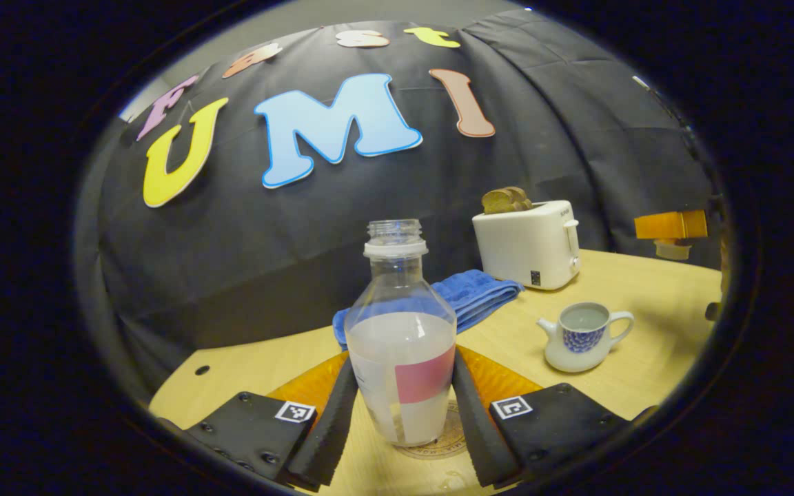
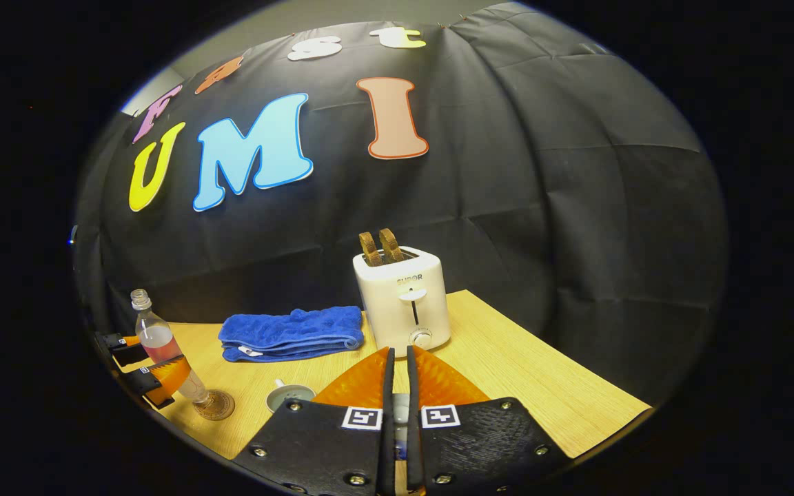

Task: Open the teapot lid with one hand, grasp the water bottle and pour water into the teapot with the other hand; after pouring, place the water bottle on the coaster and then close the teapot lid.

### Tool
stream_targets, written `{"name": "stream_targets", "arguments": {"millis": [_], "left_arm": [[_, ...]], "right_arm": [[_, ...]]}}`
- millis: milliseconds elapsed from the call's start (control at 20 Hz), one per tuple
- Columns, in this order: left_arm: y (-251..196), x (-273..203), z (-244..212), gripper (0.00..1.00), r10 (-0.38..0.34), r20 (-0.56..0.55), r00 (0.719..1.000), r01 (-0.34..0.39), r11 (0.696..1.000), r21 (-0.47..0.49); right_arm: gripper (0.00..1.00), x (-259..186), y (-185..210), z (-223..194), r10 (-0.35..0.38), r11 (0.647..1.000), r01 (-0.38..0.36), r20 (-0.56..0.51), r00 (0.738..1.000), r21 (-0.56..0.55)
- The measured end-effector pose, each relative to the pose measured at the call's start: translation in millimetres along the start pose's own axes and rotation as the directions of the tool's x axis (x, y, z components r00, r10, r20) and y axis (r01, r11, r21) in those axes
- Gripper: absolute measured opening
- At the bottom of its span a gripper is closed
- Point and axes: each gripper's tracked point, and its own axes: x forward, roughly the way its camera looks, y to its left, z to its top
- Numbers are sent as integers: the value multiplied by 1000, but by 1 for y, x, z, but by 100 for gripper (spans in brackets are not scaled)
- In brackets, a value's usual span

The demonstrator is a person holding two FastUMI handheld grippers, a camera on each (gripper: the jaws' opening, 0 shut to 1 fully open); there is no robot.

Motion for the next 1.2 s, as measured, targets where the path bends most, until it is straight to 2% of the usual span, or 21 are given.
{"name": "stream_targets", "arguments": {"millis": [100,300,850,950,1000,1200], "left_arm": [[4,7,-2,84,-1,8,1000,2,998,-62],[3,13,-10,84,-3,-7,1000,2,995,-104],[7,7,-7,90,9,9,1000,-8,992,-124],[11,4,-1,94,19,18,1000,-16,993,-117],[10,4,0,100,19,21,1000,-17,993,-115],[15,-5,-10,100,34,-7,999,-35,989,-145]], "right_arm": [[6,0,2,-1,2,1000,-2,-2,1000,-7],[6,1,2,-2,-7,1000,6,-2,1000,-22],[6,4,5,-7,0,1000,0,-16,1000,-27],[6,4,6,-7,1,1000,-1,-17,1000,-32],[6,4,7,-8,4,999,-4,-17,1000,-34],[6,7,17,-11,34,998,-34,-14,999,-47]]}}
